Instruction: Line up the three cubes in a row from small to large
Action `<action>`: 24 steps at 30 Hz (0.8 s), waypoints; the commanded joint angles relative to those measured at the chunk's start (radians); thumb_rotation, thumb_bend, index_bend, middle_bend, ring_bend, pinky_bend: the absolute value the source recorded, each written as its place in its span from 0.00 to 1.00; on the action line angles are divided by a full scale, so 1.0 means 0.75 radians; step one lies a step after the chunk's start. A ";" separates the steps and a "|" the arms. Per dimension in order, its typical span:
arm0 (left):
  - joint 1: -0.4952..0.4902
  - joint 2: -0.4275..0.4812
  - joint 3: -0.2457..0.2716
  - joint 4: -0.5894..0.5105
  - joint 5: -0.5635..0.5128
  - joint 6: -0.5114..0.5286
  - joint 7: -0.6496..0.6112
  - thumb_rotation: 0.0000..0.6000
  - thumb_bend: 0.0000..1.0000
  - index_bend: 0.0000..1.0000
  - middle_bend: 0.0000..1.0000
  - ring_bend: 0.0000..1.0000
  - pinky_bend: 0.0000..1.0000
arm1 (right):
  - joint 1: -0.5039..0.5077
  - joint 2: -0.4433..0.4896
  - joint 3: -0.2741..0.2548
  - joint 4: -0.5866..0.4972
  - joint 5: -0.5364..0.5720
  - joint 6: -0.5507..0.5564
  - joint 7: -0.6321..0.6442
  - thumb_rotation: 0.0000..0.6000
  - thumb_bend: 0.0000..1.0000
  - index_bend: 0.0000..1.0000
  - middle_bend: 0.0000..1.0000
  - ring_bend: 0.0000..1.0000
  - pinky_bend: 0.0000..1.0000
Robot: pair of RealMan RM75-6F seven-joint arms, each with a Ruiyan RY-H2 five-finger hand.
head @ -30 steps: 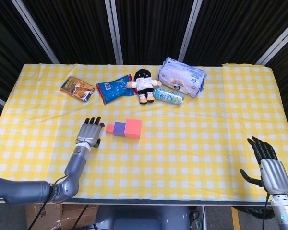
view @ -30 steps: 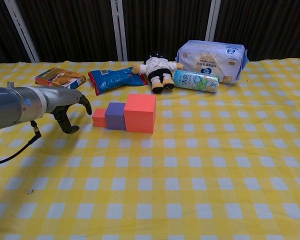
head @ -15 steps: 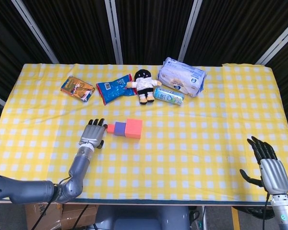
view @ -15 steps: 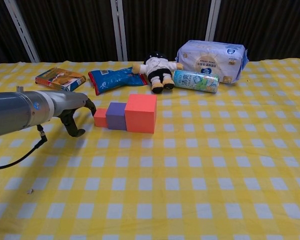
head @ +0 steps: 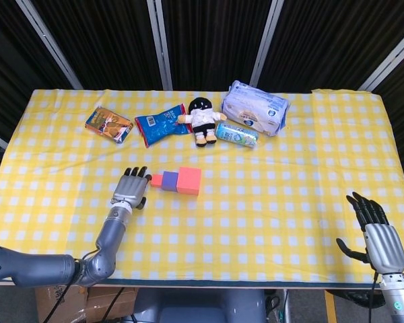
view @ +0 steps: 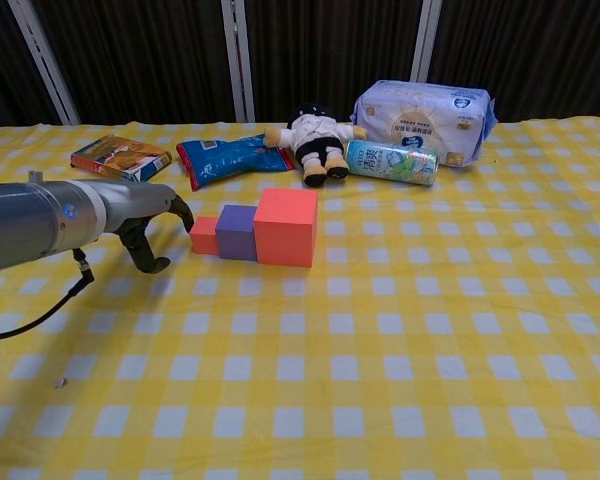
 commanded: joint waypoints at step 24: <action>0.779 0.551 0.467 -0.283 1.266 0.690 -0.758 1.00 0.20 0.00 0.00 0.00 0.00 | -0.013 -0.051 0.038 0.034 0.052 0.055 -0.210 1.00 0.34 0.00 0.00 0.00 0.00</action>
